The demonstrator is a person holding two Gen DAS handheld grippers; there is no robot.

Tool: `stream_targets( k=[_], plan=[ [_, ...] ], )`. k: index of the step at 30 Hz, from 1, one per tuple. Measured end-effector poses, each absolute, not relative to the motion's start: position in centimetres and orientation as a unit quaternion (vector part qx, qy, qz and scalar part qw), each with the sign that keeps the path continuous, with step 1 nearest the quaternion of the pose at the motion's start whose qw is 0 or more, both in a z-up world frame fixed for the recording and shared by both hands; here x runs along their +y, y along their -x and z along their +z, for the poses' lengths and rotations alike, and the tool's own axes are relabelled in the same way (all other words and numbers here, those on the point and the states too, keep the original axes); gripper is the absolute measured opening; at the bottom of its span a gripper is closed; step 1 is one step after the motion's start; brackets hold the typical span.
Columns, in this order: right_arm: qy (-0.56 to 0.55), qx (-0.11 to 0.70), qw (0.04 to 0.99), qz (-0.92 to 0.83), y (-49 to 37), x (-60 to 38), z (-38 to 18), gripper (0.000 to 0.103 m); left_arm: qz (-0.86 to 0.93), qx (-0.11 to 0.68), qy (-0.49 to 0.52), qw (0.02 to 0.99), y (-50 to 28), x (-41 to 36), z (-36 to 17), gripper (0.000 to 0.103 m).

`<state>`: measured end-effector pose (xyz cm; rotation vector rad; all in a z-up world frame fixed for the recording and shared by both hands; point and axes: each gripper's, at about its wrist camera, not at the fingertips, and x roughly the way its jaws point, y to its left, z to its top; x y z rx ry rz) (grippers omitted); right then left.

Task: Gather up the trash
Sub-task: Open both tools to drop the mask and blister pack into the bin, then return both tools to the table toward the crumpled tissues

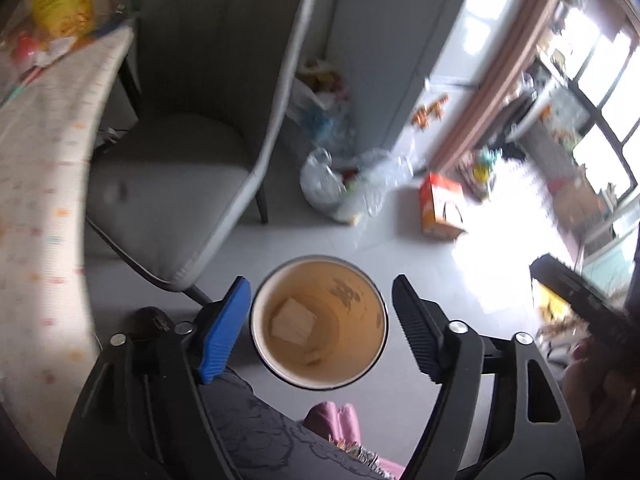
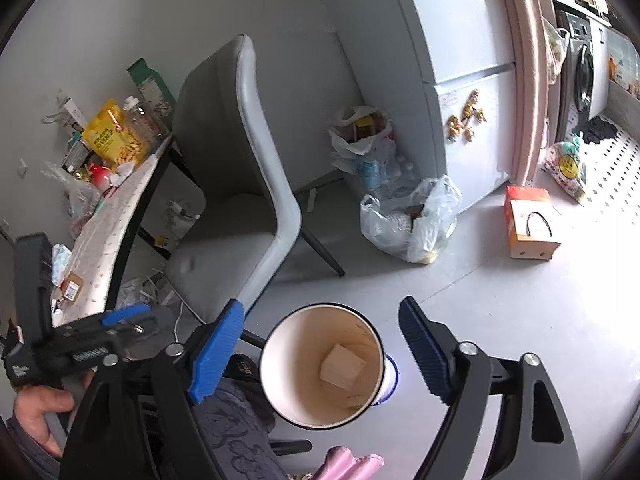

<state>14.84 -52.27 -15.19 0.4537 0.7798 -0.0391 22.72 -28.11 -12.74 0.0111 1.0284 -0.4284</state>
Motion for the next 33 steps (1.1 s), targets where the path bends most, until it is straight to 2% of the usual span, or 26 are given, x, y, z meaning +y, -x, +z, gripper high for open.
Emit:
stream_targets(
  k=[5,9,21,33],
  plan=[
    [-0.215,0.353,0.911,-0.008,-14.8,-50.3,-13.5,0.096,-0.192,0.444,0.025,0.875,-21.8,-25.0,-9.5,0.089],
    [-0.194,0.348,0.917,0.008,-15.3,-47.4,-12.1,0.095,-0.164,0.407,0.041,0.897,-20.9,-22.3,-7.1,0.097],
    [-0.120,0.316,0.941,-0.033,-16.8,-38.6,-7.4,0.095,-0.055,0.315,0.070,0.945,-17.2,-12.6,-2.8,0.097],
    [-0.075,0.293,0.951,0.059,-16.0,-29.9,-5.0,0.095,-0.026,0.261,0.104,0.959,-13.3,-4.3,-1.3,0.097]
  ],
)
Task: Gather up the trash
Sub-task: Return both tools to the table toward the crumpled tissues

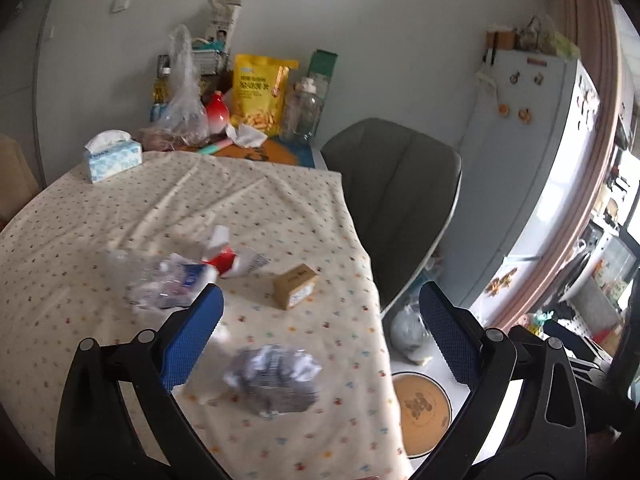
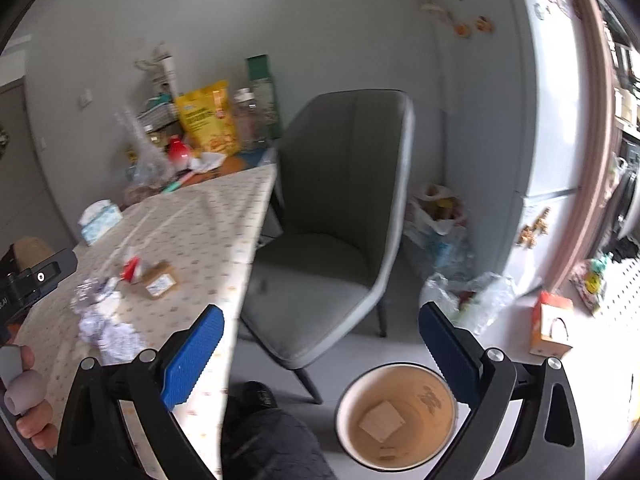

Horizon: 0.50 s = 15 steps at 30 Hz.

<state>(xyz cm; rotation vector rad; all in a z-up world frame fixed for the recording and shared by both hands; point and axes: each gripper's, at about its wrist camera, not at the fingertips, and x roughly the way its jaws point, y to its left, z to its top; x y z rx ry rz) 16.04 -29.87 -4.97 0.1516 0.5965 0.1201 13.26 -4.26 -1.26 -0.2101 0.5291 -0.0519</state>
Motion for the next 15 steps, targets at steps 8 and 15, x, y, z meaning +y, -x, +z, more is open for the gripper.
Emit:
stream_targets(
  k=[8,15],
  plan=[
    [-0.051,0.285,0.947,0.137,-14.9,-25.3,-4.2,0.095,-0.011,0.234,0.095,0.968,-10.2,-0.5,-1.4,0.097],
    [-0.036,0.289,0.939,0.180,-14.4,-21.5,-4.2,0.095,-0.005,0.229,0.089,0.969,-7.6,2.7,-2.1,0.097]
  ],
)
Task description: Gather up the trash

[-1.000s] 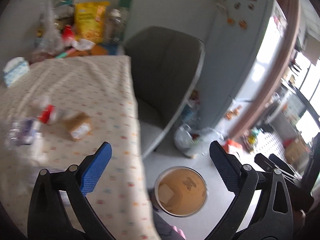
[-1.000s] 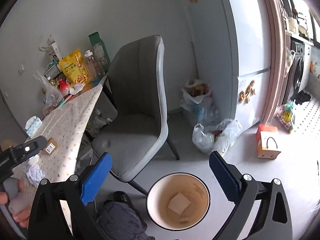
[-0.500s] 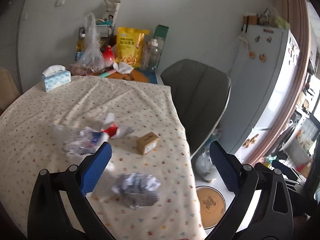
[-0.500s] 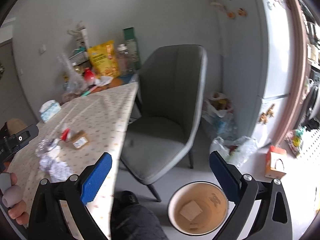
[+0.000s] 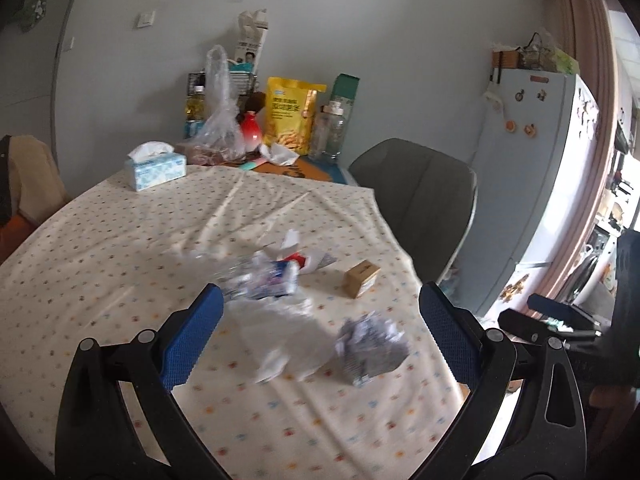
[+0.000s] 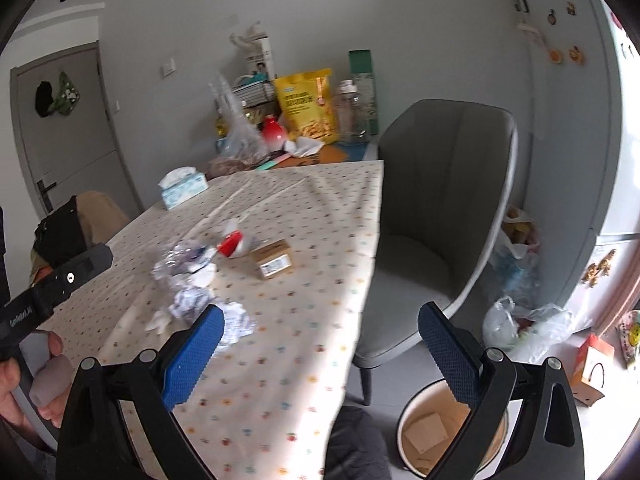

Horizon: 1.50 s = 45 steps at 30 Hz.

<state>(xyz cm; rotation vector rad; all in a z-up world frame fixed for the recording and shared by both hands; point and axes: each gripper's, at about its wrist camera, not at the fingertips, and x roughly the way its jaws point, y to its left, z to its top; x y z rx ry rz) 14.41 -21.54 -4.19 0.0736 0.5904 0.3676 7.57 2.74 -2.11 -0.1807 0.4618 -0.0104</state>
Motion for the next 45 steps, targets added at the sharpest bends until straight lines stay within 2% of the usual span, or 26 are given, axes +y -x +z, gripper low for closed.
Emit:
stream_targets(
  k=[11,14,16,17,19,20,23,25,26,30,39,40,41,42,43,45],
  plan=[
    [-0.027,0.311,0.923,0.223,-14.4,-17.0,-4.9,0.095,0.007,0.259,0.122,0.958,-6.5,7.4,-4.1,0.096],
    [-0.025,0.325,0.915,0.238,-15.1,-15.6,-5.7,0.092,0.009,0.270,0.125,0.955,-6.7,7.9,-4.7,0.089],
    [-0.021,0.331,0.910,0.247,-15.4,-14.7,-6.2,0.091,0.007,0.280,0.130,0.951,-7.0,8.2,-5.3,0.081],
    [-0.020,0.337,0.906,0.254,-15.7,-14.1,-6.6,0.089,0.003,0.290,0.135,0.947,-7.3,8.4,-5.7,0.074],
    [-0.019,0.348,0.899,0.265,-16.2,-13.2,-7.3,0.084,0.002,0.309,0.144,0.940,-7.9,8.6,-6.4,0.064],
    [-0.018,0.356,0.895,0.270,-16.6,-12.8,-7.8,0.077,-0.003,0.316,0.149,0.937,-8.3,8.7,-6.9,0.059],
    [-0.020,0.380,0.880,0.284,-17.7,-11.5,-9.0,0.060,-0.002,0.328,0.154,0.932,-9.2,8.8,-7.6,0.056],
    [-0.025,0.397,0.870,0.293,-18.5,-10.9,-10.0,0.036,-0.004,0.332,0.155,0.931,-9.5,8.6,-7.8,0.056],
    [-0.029,0.407,0.863,0.298,-18.9,-10.8,-10.4,0.019,-0.003,0.335,0.150,0.930,-9.9,8.4,-7.9,0.056],
    [-0.040,0.403,0.861,0.308,-18.9,-11.3,-10.2,0.015,-0.008,0.349,0.145,0.926,-11.1,7.7,-8.6,0.056],
    [-0.047,0.385,0.873,0.295,-18.4,-14.2,-8.6,0.014,-0.007,0.385,0.127,0.914,-13.7,5.7,-10.2,0.055],
    [-0.047,0.385,0.874,0.293,-18.5,-14.4,-8.5,0.014,-0.005,0.388,0.126,0.913,-13.8,5.6,-10.4,0.052],
    [-0.048,0.385,0.874,0.292,-18.4,-14.5,-8.5,0.014,-0.002,0.393,0.124,0.911,-14.0,5.5,-10.6,0.036],
    [-0.050,0.385,0.875,0.290,-18.4,-14.8,-8.5,0.014,0.001,0.403,0.123,0.907,-14.3,5.4,-10.9,0.013],
    [-0.051,0.384,0.875,0.289,-18.5,-15.1,-8.4,0.014,0.007,0.410,0.118,0.904,-14.5,5.2,-11.0,0.007],
    [-0.055,0.384,0.876,0.286,-18.5,-15.4,-8.4,0.014,0.015,0.400,0.108,0.910,-14.1,5.0,-10.6,0.006]
  ],
)
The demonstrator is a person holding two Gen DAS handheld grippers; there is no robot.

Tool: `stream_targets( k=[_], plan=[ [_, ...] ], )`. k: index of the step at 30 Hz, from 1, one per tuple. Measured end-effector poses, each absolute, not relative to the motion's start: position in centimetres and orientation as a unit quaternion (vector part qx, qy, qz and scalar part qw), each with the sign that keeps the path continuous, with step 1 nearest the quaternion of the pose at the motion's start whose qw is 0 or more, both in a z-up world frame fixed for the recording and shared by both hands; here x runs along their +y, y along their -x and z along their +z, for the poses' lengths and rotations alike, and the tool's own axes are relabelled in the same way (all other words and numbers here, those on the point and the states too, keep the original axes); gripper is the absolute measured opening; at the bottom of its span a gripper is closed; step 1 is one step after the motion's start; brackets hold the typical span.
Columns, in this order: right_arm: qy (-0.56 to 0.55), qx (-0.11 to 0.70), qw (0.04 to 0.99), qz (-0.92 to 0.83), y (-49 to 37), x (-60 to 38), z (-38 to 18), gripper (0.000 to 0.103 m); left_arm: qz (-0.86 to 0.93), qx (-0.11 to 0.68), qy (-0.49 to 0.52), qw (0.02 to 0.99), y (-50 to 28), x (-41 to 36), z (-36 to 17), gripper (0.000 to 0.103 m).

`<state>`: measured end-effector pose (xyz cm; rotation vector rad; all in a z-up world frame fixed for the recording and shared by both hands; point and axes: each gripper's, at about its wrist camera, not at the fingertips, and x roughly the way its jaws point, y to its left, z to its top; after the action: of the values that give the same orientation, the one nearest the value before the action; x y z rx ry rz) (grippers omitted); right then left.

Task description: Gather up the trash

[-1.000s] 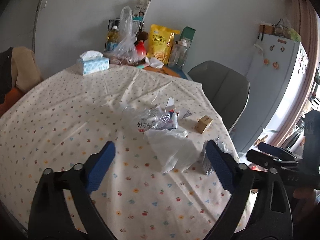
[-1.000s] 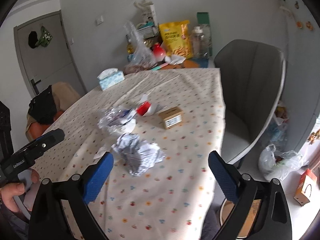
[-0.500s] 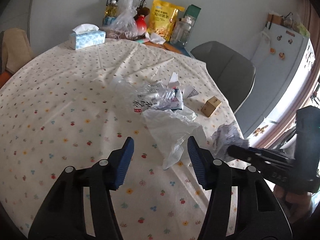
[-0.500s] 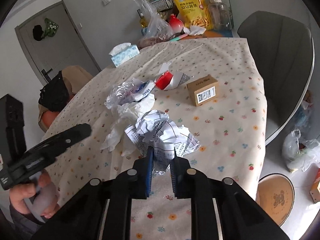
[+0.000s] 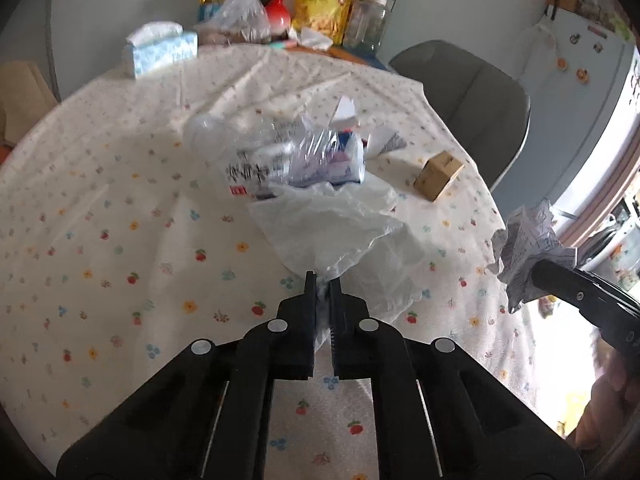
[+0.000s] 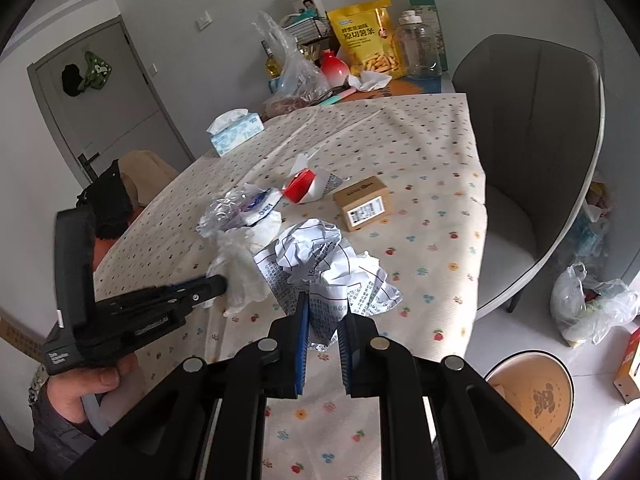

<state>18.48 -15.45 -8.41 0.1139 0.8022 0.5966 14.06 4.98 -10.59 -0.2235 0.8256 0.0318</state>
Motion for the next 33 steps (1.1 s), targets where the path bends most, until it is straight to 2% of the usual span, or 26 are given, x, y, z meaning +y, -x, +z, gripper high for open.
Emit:
stream_targets(
  k=[17,33],
  plan=[
    [-0.061,0.353,0.893,0.273,-16.4,-17.7,-6.4,0.014,-0.014,0.334,0.106,0.936,-10.9,3.6,-4.4,0.006],
    [-0.075,0.330,0.921,0.193,-15.2,-26.7,-5.1,0.014,-0.100,0.330,0.071,0.936,-15.1,-6.1,-3.1,0.006]
  ],
)
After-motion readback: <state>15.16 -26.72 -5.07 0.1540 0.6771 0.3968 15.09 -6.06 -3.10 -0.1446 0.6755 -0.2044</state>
